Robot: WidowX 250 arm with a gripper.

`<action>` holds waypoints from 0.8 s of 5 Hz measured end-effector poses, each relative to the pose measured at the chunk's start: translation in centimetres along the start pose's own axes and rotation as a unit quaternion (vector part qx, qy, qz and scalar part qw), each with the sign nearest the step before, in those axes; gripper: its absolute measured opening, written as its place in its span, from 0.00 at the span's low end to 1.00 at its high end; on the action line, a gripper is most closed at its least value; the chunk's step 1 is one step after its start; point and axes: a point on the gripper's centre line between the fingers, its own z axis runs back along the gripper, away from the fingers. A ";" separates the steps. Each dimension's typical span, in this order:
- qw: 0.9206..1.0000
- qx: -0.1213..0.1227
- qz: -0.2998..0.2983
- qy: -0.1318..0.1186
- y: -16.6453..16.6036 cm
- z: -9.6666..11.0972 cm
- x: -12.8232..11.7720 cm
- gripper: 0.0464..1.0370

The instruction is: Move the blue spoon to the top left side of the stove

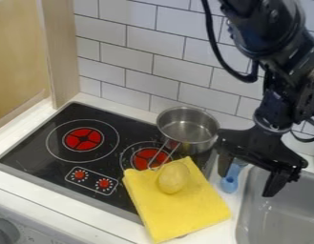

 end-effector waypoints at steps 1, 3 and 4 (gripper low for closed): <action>1.000 0.006 0.022 0.007 1.2 -1.0 0.4 0.96; 1.000 -0.006 0.028 0.004 1.6 -1.8 1.4 0.93; 1.000 -0.014 0.026 0.004 1.6 -2.2 1.7 0.63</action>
